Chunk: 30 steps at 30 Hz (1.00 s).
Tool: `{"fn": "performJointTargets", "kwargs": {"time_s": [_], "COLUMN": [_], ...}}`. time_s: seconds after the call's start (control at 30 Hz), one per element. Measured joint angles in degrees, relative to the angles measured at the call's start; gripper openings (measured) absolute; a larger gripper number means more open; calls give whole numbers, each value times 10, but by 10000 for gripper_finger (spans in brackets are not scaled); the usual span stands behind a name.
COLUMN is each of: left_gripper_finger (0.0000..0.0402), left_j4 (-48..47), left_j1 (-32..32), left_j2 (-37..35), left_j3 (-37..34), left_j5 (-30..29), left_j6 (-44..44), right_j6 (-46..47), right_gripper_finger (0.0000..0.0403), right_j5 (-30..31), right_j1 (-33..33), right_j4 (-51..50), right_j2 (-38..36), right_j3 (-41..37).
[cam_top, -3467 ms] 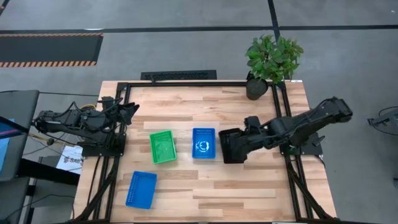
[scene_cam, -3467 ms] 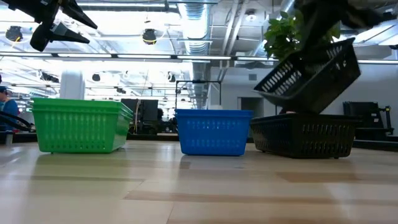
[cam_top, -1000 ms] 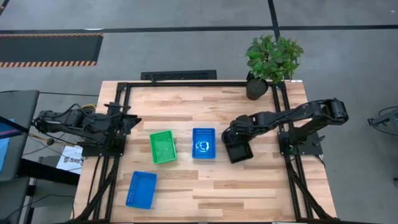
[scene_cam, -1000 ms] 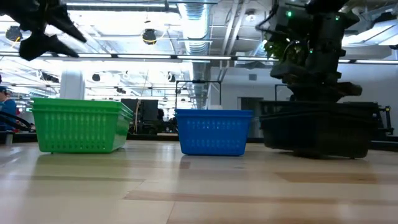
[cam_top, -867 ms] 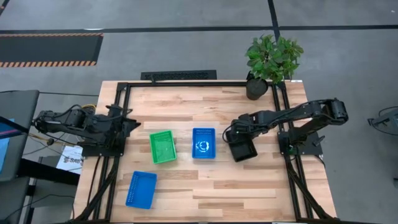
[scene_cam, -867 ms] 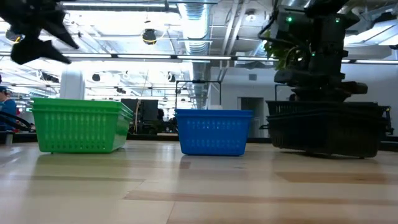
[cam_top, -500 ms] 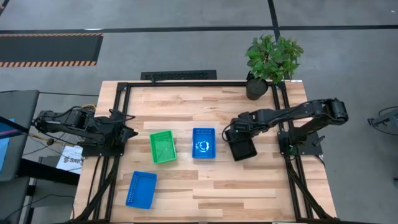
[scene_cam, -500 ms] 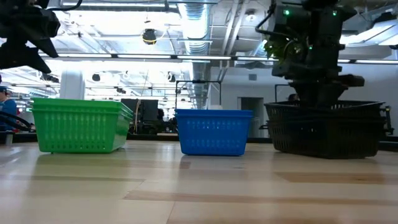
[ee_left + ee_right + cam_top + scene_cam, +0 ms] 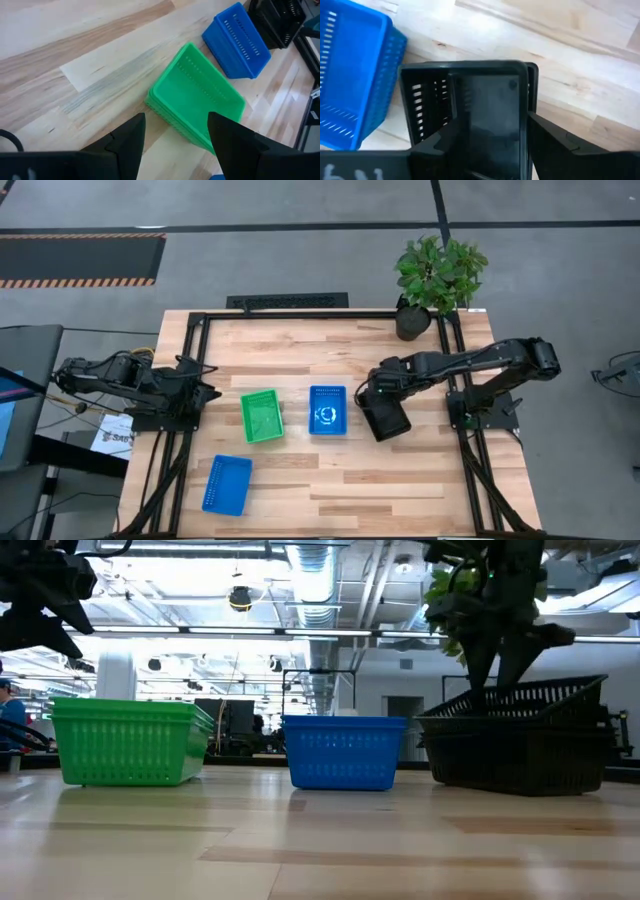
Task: Stack baskets by color
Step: Stack the bottom black bin on top of the black bin
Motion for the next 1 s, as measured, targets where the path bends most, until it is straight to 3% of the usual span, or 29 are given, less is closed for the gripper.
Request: {"fn": "performJointTargets", "kwargs": {"time_s": [0.2,0.37,0.77,1.0], "left_gripper_finger": [203,203,203,203], "left_j4": [-4,-4,-4,-4], "left_j1": [0,0,0,0], "left_j2": [0,0,0,0], "left_j3": [0,0,0,0], "left_j5": [-10,-15,-16,-19], "left_j6": [0,0,-3,-4], "right_j6": [34,87,82,80], "right_gripper_finger": [189,180,200,187], "right_j5": [31,106,107,105], "right_j1": [24,47,60,68], "right_j4": [-53,-98,-160,-185], "right_j2": [7,0,0,0], "right_j3": [0,0,49,68]}}
